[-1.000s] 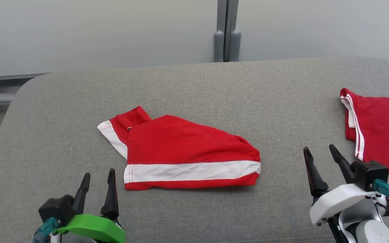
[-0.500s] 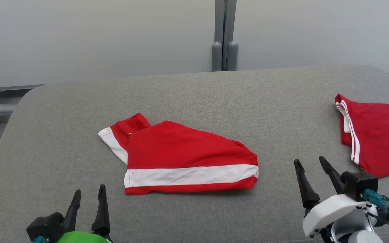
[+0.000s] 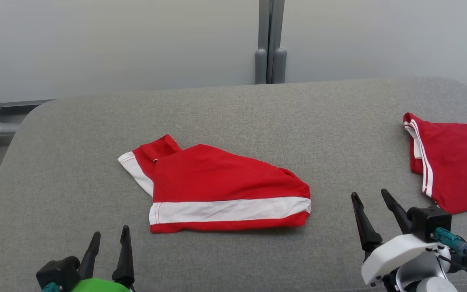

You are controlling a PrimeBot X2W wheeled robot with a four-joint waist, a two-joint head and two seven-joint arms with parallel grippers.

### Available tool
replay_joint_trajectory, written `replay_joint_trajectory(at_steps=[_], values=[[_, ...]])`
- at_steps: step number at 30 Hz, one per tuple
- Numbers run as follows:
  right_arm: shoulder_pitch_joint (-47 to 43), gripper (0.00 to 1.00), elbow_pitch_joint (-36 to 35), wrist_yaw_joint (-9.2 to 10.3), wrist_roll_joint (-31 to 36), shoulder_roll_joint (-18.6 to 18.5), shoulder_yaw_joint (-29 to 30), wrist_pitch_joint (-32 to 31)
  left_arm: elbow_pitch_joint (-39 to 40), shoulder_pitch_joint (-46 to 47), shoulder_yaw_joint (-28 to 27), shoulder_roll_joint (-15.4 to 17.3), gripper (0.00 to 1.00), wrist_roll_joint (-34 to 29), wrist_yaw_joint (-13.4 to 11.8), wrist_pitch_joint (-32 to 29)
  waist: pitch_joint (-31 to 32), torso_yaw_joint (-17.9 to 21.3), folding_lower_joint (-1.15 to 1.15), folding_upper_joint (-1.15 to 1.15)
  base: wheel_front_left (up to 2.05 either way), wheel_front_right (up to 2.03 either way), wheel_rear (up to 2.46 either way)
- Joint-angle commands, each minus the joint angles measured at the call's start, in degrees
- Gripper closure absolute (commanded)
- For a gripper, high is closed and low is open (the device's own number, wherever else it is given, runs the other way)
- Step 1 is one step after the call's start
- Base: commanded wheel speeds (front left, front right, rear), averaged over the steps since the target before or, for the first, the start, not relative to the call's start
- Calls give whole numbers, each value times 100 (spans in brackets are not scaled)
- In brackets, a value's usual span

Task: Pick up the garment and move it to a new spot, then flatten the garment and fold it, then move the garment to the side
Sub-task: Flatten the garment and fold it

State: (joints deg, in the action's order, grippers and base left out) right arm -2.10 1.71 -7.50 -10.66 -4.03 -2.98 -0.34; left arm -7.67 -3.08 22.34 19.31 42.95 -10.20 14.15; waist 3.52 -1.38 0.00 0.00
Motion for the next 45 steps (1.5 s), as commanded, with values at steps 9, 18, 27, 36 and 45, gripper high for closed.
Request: replay_joint_trajectory(at_steps=[9, 18, 27, 36, 45], values=[[87, 0, 99, 2, -62, -22, -51, 13, -763, 778, 321, -108, 0, 111, 295, -640, -99, -57, 0, 0, 0, 0, 0], [184, 0, 129, 2, -95, -62, -116, -31, -1811, 1624, 365, -502, 0, 600, 698, -1270, -325, 36, 0, 0, 0, 0, 0], [387, 0, 131, 2, -106, -127, -175, -13, -3129, 2502, 427, -628, 0, 798, 1097, -1769, -721, 252, 0, 0, 0, 0, 0], [479, 0, 192, 2, -101, -144, -175, 44, -4002, 2997, 509, -621, 0, 734, 1343, -1790, -927, 384, 0, 0, 0, 0, 0], [541, 0, 240, 2, -88, -137, -224, 62, -4566, 3297, 585, -702, 0, 764, 1506, -1786, -1053, 466, 0, 0, 0, 0, 0]])
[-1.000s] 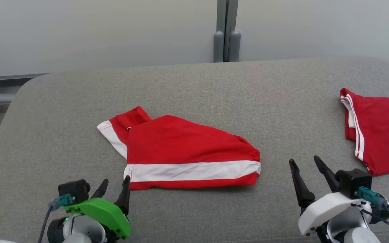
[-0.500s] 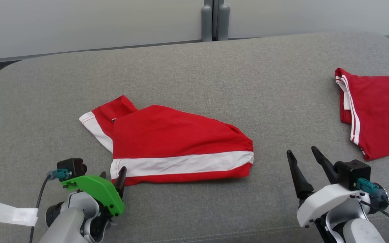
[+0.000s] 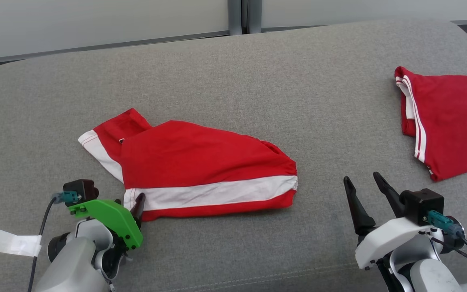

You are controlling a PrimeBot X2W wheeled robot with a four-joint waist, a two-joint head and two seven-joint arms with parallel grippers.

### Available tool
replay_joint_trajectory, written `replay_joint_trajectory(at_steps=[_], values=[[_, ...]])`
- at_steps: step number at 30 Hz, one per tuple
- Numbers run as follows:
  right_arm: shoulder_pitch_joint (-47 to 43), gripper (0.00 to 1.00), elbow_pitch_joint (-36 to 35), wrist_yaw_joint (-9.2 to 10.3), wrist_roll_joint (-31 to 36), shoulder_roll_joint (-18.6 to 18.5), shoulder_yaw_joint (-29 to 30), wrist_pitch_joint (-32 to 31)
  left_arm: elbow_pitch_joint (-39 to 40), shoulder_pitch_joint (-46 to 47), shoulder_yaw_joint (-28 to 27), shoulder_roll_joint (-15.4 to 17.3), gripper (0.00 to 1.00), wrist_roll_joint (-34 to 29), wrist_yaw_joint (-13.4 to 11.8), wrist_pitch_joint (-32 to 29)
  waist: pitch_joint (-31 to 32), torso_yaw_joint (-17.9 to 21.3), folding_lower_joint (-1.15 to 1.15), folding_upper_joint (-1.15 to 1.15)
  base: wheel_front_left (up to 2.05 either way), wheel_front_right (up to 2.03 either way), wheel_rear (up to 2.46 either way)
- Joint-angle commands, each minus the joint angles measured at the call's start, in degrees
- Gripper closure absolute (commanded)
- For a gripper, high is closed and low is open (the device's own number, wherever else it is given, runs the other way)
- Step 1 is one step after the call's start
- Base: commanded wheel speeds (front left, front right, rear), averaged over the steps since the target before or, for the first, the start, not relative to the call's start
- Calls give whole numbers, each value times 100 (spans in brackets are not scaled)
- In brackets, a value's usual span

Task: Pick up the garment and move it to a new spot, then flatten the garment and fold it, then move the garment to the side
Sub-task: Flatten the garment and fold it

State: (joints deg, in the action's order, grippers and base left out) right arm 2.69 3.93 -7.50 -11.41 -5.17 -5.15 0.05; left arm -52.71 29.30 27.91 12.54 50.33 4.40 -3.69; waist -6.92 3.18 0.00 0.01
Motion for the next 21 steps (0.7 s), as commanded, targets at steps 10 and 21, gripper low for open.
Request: replay_joint_trajectory(at_steps=[10, 21], values=[[-16, 0, 83, 2, 12, -2, 32, 57, -8, -28, 57, -95, 64, 284, 261, -87, 73, -57, 0, -1, 0, 0, 0], [19, 0, 121, 2, -17, -18, -31, 57, 65, 8, 176, -114, 91, 332, 311, 96, 91, -93, 0, -1, 0, 0, 0]])
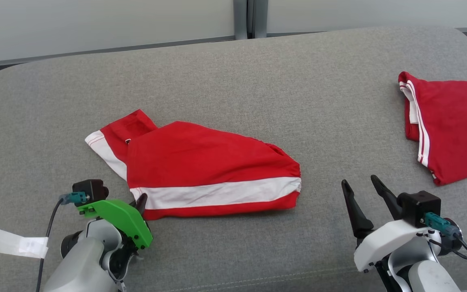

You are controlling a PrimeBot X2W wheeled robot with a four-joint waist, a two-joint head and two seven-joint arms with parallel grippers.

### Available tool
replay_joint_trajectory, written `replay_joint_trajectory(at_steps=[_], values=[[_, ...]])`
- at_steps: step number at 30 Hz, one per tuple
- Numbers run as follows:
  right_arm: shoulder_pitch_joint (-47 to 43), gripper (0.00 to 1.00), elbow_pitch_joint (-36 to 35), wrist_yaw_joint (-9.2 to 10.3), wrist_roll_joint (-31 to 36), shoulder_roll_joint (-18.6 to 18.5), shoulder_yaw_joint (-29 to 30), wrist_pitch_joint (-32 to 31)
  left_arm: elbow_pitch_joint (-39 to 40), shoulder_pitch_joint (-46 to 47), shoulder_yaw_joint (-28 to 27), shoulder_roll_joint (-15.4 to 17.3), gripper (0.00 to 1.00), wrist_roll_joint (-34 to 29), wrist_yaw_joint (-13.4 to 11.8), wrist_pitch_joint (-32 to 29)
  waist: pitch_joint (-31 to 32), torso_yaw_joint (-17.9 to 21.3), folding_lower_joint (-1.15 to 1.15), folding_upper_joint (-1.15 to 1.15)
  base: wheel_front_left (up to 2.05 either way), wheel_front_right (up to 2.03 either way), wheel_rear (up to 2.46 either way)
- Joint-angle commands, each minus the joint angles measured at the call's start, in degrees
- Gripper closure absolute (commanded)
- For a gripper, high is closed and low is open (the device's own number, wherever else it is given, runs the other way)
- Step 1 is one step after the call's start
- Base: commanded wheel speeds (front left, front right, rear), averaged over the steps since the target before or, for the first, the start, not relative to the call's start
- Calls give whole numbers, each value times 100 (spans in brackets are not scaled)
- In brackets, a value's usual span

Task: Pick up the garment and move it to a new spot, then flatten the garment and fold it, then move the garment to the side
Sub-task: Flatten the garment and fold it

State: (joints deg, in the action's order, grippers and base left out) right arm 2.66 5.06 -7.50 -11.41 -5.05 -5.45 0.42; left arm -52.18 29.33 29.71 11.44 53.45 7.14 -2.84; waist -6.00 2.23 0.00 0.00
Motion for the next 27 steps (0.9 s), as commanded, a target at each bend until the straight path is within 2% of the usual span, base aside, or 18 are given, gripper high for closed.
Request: replay_joint_trajectory(at_steps=[1, 10, 19, 27], values=[[27, 0, 19, 2, -23, -42, 2, 8, 11, 29, -18, -17, 100, 32, 40, 72, -6, 5, 0, 0, 0, 0, 0], [164, 0, 272, 2, -274, -189, -104, -146, 291, -92, 19, 88, 100, 14, 38, 729, -96, -71, 0, 0, 0, 0, 0], [714, 0, 1035, 2, -1432, -579, -764, -255, 780, -390, 134, 178, 100, -76, 4, 1064, -241, -435, 0, 0, 0, 0, 0], [1195, 0, 1521, 2, -2538, -866, -1505, -259, 914, -376, 189, 140, 100, -91, -81, 1036, -335, -613, 0, 0, 0, 0, 0]])
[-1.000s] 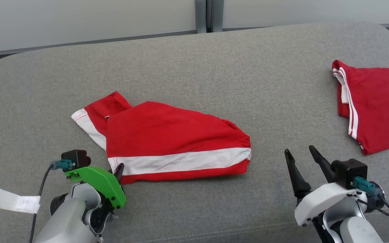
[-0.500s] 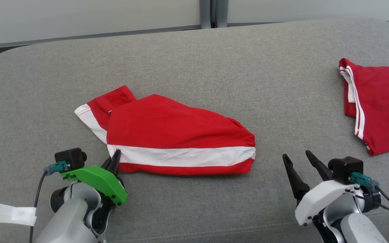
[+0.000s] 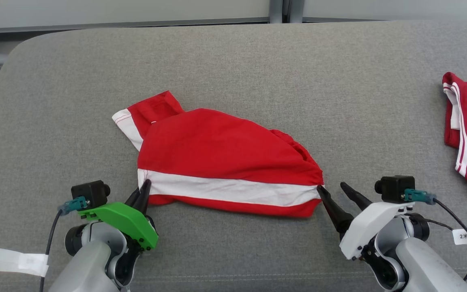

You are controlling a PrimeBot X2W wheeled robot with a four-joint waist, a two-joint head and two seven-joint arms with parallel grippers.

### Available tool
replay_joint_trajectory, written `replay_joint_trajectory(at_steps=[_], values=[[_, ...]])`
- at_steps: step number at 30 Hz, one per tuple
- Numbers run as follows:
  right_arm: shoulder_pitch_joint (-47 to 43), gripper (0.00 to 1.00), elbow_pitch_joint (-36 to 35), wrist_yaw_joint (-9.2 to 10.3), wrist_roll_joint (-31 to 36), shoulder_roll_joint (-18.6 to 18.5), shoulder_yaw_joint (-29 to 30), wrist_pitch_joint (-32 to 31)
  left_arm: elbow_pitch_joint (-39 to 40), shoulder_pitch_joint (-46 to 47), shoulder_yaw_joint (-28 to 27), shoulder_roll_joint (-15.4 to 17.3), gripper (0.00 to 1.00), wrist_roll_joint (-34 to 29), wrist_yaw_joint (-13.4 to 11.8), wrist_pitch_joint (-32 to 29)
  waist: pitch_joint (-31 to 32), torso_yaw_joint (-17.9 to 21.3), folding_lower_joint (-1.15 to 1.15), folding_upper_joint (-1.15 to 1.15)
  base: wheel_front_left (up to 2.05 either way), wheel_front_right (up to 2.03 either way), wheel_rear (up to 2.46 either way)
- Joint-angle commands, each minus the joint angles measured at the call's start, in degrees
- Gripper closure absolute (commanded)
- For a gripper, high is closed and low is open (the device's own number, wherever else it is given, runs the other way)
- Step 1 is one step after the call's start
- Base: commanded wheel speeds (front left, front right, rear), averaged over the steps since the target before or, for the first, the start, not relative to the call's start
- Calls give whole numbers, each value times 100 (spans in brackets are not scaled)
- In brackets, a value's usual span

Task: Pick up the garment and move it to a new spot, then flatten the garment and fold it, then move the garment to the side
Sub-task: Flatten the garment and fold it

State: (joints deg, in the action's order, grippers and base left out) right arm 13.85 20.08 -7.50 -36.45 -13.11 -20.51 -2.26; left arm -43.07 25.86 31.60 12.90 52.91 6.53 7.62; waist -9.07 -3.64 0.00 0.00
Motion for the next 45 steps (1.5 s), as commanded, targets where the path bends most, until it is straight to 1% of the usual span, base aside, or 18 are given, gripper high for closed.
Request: replay_joint_trajectory(at_steps=[1, 6, 12, 17, 18, 19, 20, 21, 23, 24, 34, 40, 45], values=[[113, 0, 49, 2, -144, -96, -104, -5, 15, -17, 3, -11, 100, -33, -30, -16, -42, -33, 0, 0, 0, 0, 0], [307, 0, 268, 2, -632, -267, -491, 29, 67, 32, 20, -12, 100, -34, -52, -14, -92, -50, 0, 0, 0, 0, 0], [513, 0, 307, 2, -1249, -509, -1039, 32, 93, 78, 35, -17, 100, -26, -77, -16, -134, -71, 0, 0, 0, 0, 0], [670, 0, 365, 2, -1549, -721, -1404, 174, 94, 87, 43, -13, 100, -3, -86, -20, -153, -79, 0, 0, 0, 0, 0], [701, 22, 377, 2, -1597, -748, -1469, 226, 94, 89, 44, -10, 100, 2, -87, -20, -157, -79, 0, 0, 0, 0, 0], [726, 48, 399, 2, -1636, -777, -1527, 270, 92, 90, 47, -7, 100, 4, -87, -20, -160, -79, 0, 0, 0, 0, 0], [750, 61, 420, 2, -1663, -815, -1595, 313, 90, 92, 52, -6, 100, 3, -88, -21, -161, -82, 0, 0, 0, 0, 0], [782, 66, 421, 2, -1688, -845, -1656, 376, 90, 94, 53, -6, 100, 5, -88, -18, -164, -84, 0, 0, 0, 0, 0], [835, 99, 441, 2, -1750, -890, -1760, 486, 92, 97, 57, -4, 100, 8, -88, 0, -164, -87, 0, 0, 0, 0, 0], [861, 100, 436, 2, -1779, -911, -1804, 533, 92, 98, 60, -1, 100, 7, -89, 7, -163, -87, 0, 0, 0, 0, 0], [993, 100, 240, 2, -1996, -1202, -2133, 823, 158, 69, 31, 9, 100, 56, -79, 109, -114, -37, 0, 0, 0, 0, 0], [1094, 100, 115, 2, -1930, -1353, -2121, 943, 471, 122, -56, -19, 100, 223, -10, 173, -42, -8, 0, 0, 0, 0, 0], [1273, 100, 86, 2, -1832, -1443, -1874, 883, 948, 209, -43, 44, 100, 242, 8, 110, 91, 42, 0, 0, 0, 0, 0]])
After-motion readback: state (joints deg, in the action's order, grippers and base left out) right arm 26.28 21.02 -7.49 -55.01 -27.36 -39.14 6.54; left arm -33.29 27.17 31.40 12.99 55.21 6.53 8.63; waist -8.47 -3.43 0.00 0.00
